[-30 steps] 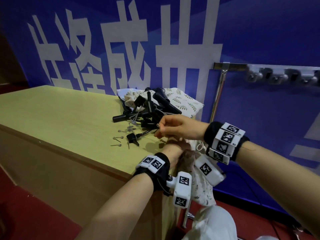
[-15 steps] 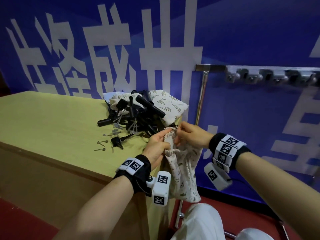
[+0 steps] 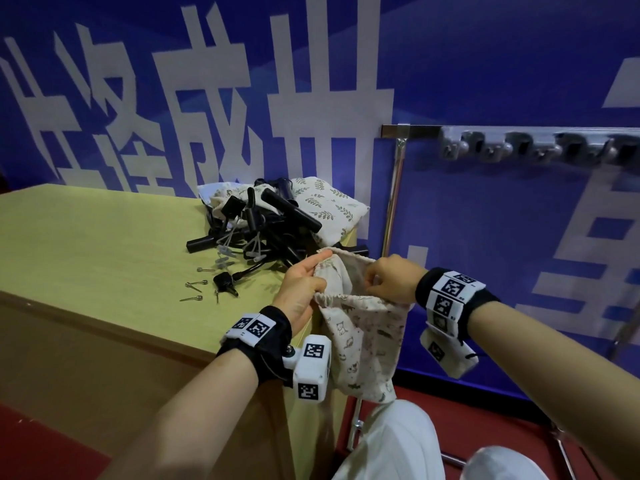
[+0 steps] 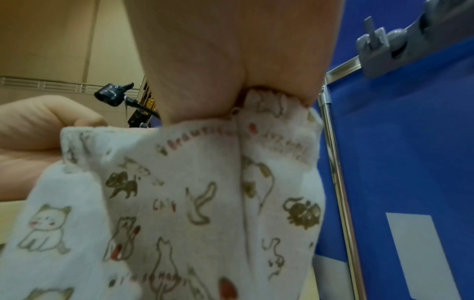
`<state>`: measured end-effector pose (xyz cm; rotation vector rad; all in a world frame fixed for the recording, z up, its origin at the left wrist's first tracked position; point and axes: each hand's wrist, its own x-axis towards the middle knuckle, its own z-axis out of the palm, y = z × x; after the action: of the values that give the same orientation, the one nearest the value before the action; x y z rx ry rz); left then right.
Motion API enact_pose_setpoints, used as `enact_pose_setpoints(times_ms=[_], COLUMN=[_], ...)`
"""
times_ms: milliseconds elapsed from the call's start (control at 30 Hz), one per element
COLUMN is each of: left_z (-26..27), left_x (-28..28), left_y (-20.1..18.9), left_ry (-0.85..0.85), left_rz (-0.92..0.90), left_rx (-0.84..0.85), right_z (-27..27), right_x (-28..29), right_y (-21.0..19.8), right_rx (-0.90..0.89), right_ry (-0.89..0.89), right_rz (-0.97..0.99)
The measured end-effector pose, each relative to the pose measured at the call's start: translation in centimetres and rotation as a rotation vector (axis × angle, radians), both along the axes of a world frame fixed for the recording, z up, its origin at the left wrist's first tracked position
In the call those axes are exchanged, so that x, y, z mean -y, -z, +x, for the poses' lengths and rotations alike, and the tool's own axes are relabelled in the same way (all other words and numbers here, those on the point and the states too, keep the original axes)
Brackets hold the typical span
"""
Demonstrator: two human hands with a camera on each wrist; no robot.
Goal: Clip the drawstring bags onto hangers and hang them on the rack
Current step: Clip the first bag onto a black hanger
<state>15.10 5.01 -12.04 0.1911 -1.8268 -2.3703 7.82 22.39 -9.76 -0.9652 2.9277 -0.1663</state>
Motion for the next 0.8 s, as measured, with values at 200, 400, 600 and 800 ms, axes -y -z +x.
enact_pose_setpoints(times_ms=[200,400,600,800], left_z=[0.2,0.5,0.2,0.5], left_x=[0.0,-0.1,-0.1,-0.5], left_y=[-0.1,-0.3,-0.2,-0.4], left_ry=[-0.001,0.034,-0.013,-0.026], left_rz=[-0.035,-0.058,-0.001,0.011], left_rx=[0.015,0.03,0.107,0.081], right_z=[-0.3,0.8,1.9,-0.5], right_x=[0.5,4.8,10.3,13.2], right_y=[-1.2,-6.0,-9.8,-8.2], right_rx=[-0.005,-0.073,0.086,0.2], right_ry=[-0.004,-0.005,-0.005,0.054], right_rz=[-0.094,-0.536,-0.816,-0.508])
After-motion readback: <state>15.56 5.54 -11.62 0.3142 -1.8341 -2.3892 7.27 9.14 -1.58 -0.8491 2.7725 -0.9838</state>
